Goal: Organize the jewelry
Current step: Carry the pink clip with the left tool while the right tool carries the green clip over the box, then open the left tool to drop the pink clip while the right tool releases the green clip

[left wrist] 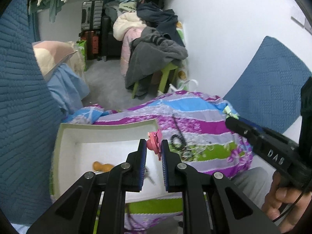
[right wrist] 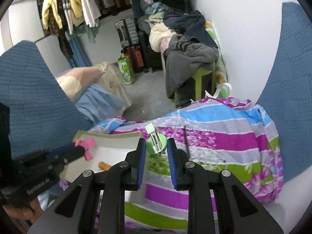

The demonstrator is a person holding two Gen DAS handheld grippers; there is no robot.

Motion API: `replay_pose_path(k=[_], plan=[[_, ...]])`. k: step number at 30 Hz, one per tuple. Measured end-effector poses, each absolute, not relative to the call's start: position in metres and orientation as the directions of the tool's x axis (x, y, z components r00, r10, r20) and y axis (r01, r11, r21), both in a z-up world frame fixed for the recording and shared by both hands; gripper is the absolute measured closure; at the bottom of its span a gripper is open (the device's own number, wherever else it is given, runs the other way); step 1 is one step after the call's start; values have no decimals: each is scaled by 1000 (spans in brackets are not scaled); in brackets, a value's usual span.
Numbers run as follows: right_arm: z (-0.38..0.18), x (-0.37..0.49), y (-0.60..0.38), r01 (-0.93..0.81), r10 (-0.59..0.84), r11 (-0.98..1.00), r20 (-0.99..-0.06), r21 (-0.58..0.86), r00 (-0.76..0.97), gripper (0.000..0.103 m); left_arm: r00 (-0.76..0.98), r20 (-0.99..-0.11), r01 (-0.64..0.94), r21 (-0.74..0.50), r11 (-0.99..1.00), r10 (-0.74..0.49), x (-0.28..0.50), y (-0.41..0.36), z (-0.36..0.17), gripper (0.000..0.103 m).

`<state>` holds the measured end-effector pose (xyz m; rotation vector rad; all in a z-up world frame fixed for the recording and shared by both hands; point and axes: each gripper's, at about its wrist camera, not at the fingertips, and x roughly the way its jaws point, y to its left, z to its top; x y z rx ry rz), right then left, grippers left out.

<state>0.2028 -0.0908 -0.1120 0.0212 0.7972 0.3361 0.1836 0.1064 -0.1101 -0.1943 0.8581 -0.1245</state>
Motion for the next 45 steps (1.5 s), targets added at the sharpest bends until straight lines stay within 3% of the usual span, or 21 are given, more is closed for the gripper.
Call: replay_pose_path(k=[36,39,41,43,44,45], plan=[[-231,207,-3,-425,331,894,-848,142,414,83,488,-851,-109,-278,954,-192,195,184,-242,87],[-225,206,-5,-424,332,895,-843,139,424,68,510,-841,-115,-275,955,-181,192,185,-231,87],[-217,205,-7,-430,335,893,-832,131,442,68,535,-827,-120,-278,953,-174,189,186,-222,86],[-207,204,-9,-437,331,893,-820,111,467,67,548,-819,-130,-283,950,-169,188,187,-214,67],[-202,203,-10,-439,334,892,-813,109,476,67,558,-815,-143,-280,949,-156,187,188,-209,45],[-198,203,-12,-440,336,892,-808,107,485,67,577,-805,-154,-271,950,-137,184,187,-203,37]])
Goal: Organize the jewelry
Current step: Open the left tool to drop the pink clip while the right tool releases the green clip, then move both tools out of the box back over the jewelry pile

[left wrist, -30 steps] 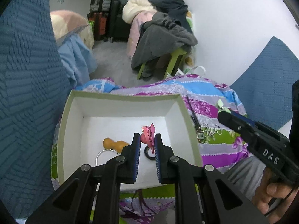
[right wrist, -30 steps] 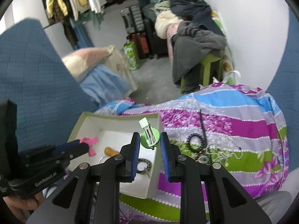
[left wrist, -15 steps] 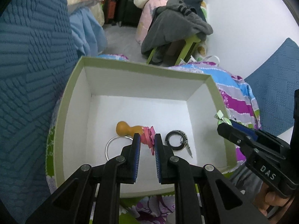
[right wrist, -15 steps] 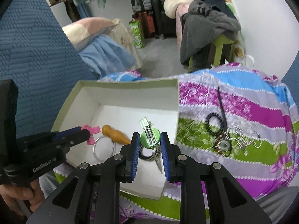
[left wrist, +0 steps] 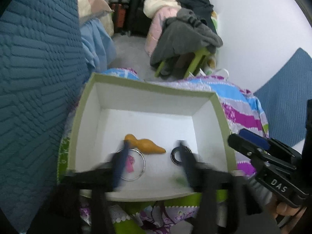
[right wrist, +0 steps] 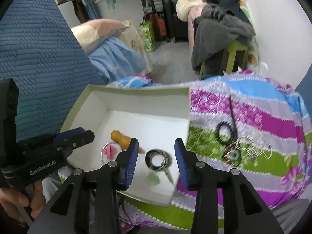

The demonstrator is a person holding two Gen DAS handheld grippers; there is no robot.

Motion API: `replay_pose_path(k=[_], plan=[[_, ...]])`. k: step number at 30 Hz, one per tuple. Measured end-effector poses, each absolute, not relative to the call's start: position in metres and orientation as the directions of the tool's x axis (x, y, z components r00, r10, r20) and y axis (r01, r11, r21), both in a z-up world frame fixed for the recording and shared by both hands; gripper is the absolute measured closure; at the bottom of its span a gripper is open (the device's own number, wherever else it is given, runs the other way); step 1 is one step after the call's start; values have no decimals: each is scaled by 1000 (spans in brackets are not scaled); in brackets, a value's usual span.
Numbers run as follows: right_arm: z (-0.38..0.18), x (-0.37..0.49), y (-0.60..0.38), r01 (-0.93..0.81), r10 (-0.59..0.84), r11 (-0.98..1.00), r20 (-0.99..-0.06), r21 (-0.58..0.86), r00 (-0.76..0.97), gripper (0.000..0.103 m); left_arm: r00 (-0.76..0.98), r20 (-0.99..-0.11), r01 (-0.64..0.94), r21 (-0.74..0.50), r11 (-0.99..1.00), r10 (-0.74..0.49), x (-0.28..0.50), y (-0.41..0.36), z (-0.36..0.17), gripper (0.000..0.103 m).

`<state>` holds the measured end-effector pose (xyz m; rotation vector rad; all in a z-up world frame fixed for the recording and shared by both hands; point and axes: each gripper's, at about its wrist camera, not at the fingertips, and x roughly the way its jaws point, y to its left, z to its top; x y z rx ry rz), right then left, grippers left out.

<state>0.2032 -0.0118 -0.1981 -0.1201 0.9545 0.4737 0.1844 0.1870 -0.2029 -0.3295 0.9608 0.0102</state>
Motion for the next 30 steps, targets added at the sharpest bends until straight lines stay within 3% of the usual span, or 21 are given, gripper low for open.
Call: replay_pose_path(k=[17,30], plan=[[-136,197,-84,-389,319,919,-709,68,629,66,694,-708,-78,-250,965,-127,172,123,-133,37],[-146,198,-155,-349,300,934,-696,75,653,66,665,-705,24,-310,951,-247,183,53,-141,38]])
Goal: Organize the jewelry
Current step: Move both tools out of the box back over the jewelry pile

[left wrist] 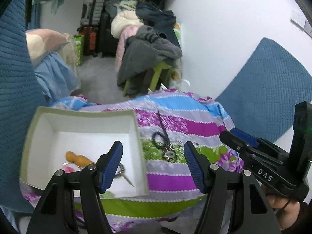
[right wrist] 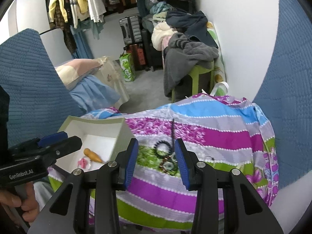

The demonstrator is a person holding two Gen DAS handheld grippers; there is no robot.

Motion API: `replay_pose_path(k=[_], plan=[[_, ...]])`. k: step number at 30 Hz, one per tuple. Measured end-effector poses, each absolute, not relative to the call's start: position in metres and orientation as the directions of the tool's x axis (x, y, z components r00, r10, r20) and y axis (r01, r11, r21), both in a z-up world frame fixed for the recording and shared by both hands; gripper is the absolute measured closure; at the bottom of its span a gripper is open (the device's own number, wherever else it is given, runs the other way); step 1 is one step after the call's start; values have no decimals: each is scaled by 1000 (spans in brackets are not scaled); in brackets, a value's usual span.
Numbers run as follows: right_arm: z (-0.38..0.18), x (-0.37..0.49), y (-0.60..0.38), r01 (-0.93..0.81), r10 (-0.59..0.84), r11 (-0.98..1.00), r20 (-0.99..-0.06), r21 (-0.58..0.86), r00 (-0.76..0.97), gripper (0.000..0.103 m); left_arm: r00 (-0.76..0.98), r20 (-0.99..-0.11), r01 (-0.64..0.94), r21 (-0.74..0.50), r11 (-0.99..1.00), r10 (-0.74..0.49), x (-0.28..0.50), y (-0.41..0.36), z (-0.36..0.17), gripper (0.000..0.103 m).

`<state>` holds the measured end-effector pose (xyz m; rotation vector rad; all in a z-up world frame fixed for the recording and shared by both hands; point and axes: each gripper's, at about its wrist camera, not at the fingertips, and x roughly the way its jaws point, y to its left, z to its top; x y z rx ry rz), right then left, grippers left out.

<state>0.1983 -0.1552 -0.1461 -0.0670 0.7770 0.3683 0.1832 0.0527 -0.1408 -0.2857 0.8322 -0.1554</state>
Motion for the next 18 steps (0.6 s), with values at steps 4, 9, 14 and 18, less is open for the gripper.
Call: replay_pose_path(k=[4,9,14,18], plan=[[-162,200,-175,-368,301,928,-706,61,641,66,643,-712,45,-332,942,-281,190,33,-154,39],[-198,208,-198,-372,292,926,-743,63,603,65,605,-730,46,-366,930,-317,204,15,-173,39],[-234,227,-208,-392,318,915,-777,100,543,65,533,-787,27,-352,936,-312,236,-3,-200,43],[-257,246,-210,-412,335,903,-797,120,502,57,486,-817,22,-342,939,-309,264,-14,-214,43]])
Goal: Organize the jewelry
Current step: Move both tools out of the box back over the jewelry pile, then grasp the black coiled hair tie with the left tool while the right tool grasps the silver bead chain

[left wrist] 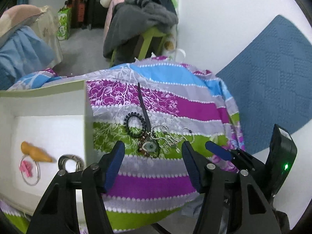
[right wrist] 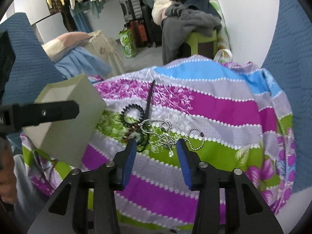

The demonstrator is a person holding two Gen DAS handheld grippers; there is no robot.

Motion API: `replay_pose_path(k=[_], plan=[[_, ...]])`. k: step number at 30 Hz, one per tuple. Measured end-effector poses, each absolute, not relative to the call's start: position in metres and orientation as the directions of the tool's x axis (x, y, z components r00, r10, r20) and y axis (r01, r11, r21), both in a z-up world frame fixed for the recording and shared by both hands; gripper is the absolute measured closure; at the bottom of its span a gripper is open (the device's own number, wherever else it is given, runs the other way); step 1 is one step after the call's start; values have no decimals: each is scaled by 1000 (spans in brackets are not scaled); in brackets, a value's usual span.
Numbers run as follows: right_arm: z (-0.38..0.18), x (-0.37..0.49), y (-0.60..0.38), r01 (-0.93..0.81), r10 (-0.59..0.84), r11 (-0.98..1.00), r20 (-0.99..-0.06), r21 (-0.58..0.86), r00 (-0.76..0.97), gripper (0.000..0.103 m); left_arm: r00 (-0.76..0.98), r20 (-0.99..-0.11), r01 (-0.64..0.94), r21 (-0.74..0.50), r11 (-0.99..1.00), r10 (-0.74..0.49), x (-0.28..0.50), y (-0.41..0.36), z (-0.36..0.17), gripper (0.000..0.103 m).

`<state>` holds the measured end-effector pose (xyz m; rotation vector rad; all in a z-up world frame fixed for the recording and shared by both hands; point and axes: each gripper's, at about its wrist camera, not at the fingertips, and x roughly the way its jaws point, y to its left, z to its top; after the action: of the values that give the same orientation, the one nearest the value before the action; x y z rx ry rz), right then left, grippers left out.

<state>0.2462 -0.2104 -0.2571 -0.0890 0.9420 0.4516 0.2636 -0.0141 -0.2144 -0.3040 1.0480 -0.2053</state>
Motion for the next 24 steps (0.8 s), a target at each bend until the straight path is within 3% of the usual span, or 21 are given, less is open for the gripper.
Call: replay_pose_path(k=[2,5,18,21,24], plan=[[-267,255,-212,-415,333,902,-808,122,487,49,459,-841,24,-309,951,-285,281,-21,-223,43],[-279,269,-214,-417,327,901,-817,119,474,45,422,-877,17,-245,969,-229,303,-31,-237,47],[-323,292,-202,-456,267,889,-850,35,454,46,307,-947,-10,-102,995,-94,345,-47,-286,49],[-323,289,-200,-461,241,887,-842,-10,482,56,295,-952,-22,-92,996,-81,349,-43,-297,50],[-322,289,-204,-443,239,897,-835,-7,497,75,295,-954,-21,-68,997,-58,352,-44,-303,56]])
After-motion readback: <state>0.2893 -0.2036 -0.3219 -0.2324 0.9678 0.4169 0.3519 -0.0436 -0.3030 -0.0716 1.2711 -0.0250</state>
